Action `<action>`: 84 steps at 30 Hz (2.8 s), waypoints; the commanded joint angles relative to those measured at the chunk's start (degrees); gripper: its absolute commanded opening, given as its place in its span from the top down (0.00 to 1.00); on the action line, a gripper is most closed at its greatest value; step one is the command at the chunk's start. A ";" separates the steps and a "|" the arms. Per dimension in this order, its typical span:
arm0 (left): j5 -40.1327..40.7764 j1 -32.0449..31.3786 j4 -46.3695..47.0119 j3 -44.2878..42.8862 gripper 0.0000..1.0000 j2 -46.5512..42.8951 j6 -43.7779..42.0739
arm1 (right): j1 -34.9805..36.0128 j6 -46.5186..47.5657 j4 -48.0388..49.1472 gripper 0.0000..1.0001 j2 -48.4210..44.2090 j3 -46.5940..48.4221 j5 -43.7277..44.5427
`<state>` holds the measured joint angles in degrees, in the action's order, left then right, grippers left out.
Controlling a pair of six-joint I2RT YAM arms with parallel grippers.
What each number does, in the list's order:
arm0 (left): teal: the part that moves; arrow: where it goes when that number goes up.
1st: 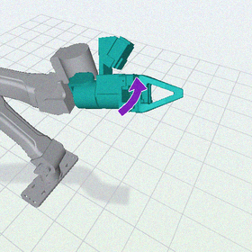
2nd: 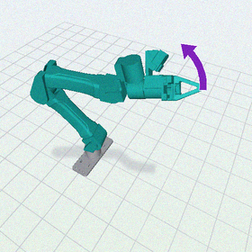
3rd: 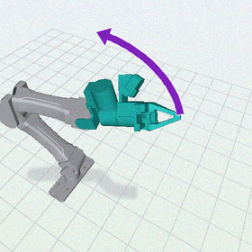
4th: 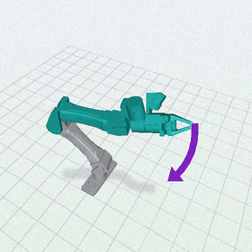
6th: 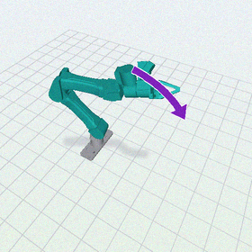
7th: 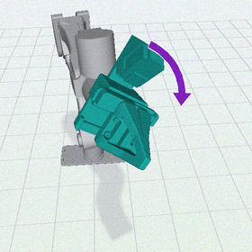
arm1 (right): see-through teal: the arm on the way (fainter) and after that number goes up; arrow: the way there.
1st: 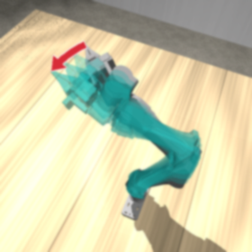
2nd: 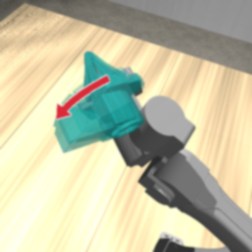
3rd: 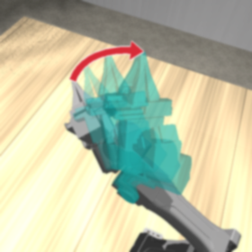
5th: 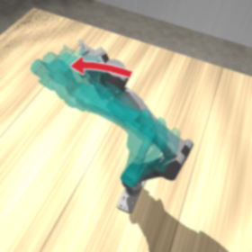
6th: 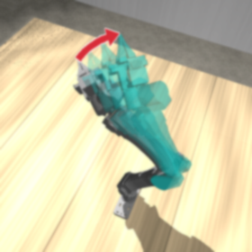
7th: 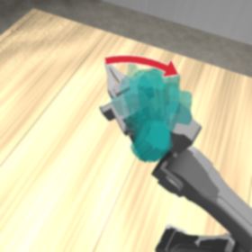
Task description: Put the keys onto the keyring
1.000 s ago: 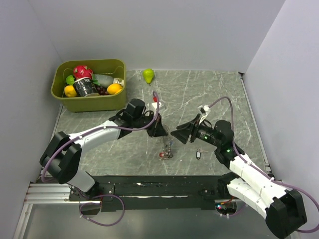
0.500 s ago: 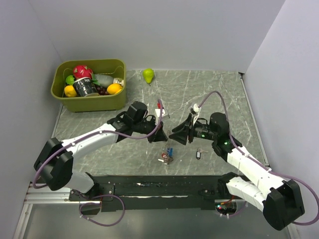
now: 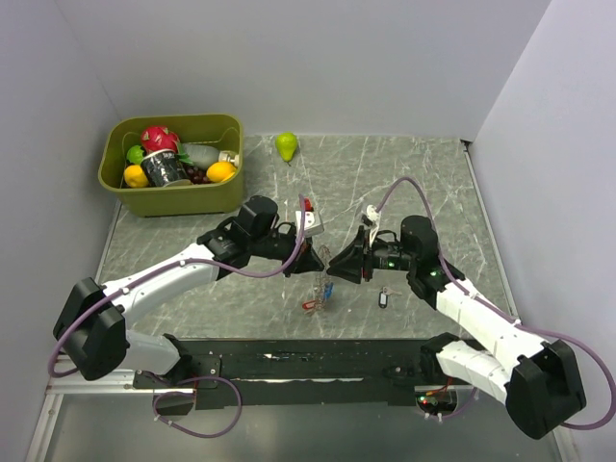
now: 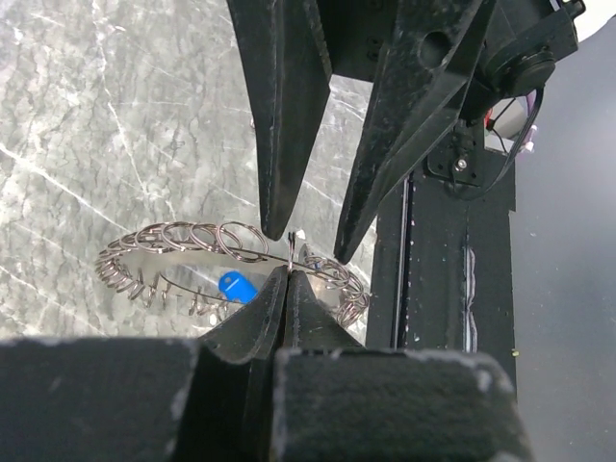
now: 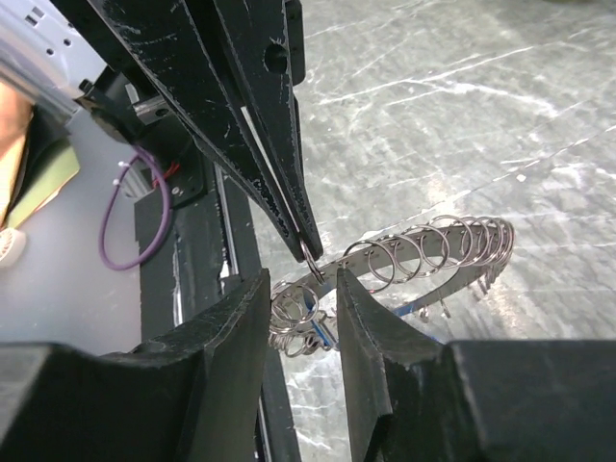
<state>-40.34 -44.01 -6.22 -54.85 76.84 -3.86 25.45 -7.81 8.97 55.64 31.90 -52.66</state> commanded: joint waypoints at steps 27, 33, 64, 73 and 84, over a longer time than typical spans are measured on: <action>-0.62 -1.78 1.91 -1.84 0.98 -0.64 -1.42 | -0.32 -4.40 8.42 1.00 2.02 2.12 -4.55; 0.79 -1.78 4.54 -0.97 0.80 -1.43 0.60 | -0.23 -8.26 12.20 1.00 -0.96 -0.25 0.63; -21.89 10.17 60.62 16.79 0.45 -5.65 36.64 | -0.23 -20.04 54.74 1.00 -5.80 -11.51 3.88; -19.78 8.15 60.80 14.42 0.52 -2.22 36.38 | -0.23 -22.95 58.88 1.00 -4.40 -11.77 3.71; -18.64 6.48 63.26 11.26 0.54 1.03 38.40 | -0.05 -23.03 59.06 1.00 -3.34 -12.30 4.32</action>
<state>-59.75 -36.60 53.80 -40.51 77.38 33.95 25.30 -30.63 61.82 52.01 20.08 -49.52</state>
